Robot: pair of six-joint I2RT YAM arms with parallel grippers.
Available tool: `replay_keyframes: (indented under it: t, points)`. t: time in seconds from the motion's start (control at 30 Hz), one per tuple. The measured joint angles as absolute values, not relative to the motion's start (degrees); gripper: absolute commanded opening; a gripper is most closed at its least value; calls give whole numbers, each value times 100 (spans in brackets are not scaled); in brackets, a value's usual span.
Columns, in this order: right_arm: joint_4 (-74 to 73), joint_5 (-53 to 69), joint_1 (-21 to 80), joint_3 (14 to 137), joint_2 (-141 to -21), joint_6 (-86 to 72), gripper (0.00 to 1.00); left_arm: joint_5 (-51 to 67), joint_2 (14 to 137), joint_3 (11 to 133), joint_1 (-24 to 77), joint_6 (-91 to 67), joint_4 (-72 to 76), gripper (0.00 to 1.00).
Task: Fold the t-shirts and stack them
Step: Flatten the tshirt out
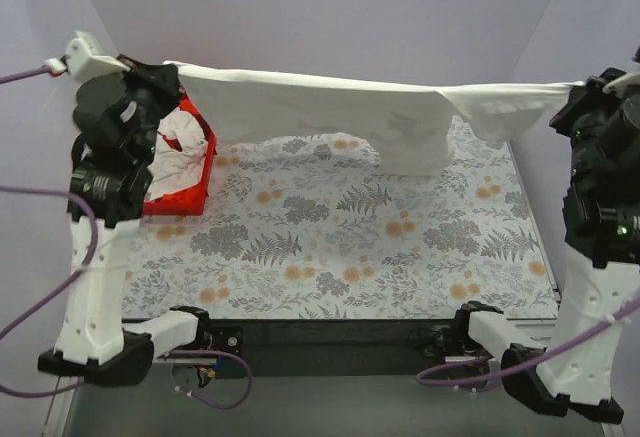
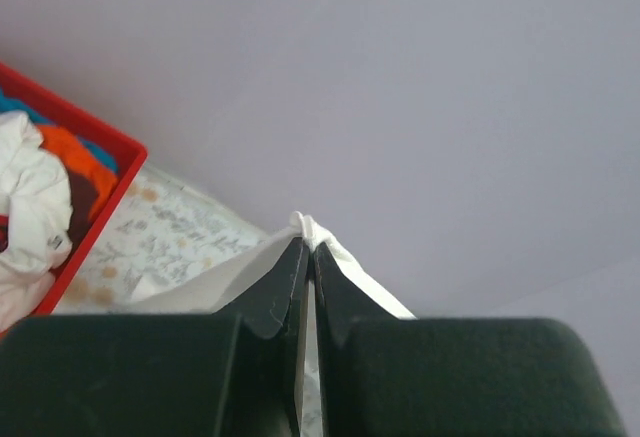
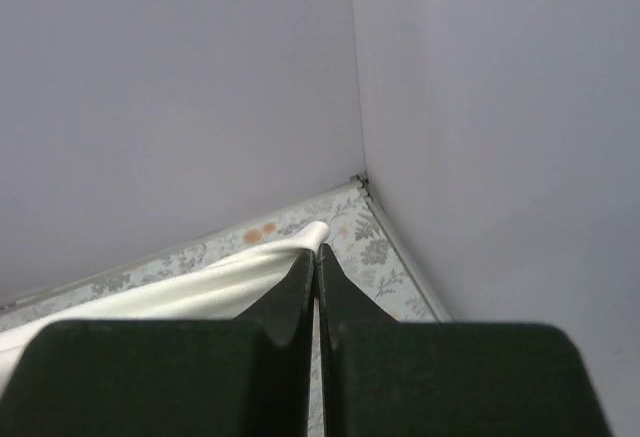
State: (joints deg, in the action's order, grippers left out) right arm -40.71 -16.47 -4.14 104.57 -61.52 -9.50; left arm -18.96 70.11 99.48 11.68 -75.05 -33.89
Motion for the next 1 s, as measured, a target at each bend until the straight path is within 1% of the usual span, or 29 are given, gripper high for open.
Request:
replay_keyframes:
  t: [0.1,0.23,0.37,0.5,0.6,0.73,0.83,0.87,0.93,1.0]
  points:
    - [-4104,-1811,-416,10691,-5623,-784,1,-1730,6055,9948,1170,-7470,-3304,0]
    - [-4108,-1953,-419,11222,-5164,-617,1,-1535,5297,10130,1170,-7428,-3212,0]
    - [-3981,-1962,-451,11730,-5085,-438,1,-1372,5137,10405,1168,-7319,-3120,0]
    - [-3717,-1868,-454,11386,-5100,-329,1,-1374,5336,10226,1168,-7210,-3081,0]
    - [-3454,-1640,-456,10731,-5260,-274,1,-1420,5767,9791,1168,-7153,-2930,0]
    - [-2731,-1361,-456,9539,-5743,-244,1,-1437,6775,9096,1160,-7133,-2563,0]
    - [-1857,-1201,-460,8128,-6278,-213,1,-1444,7902,8541,1144,-7126,-2239,0]
    - [-1737,-1179,-464,7911,-6416,-211,1,-1444,8311,8409,1138,-7113,-2130,0]
    - [-1387,-1083,-469,7332,-6952,-207,1,-1463,9135,8237,1135,-7083,-1970,0]
    - [-1039,-961,-475,7011,-7577,-207,1,-1509,9946,8191,1135,-7041,-1828,0]
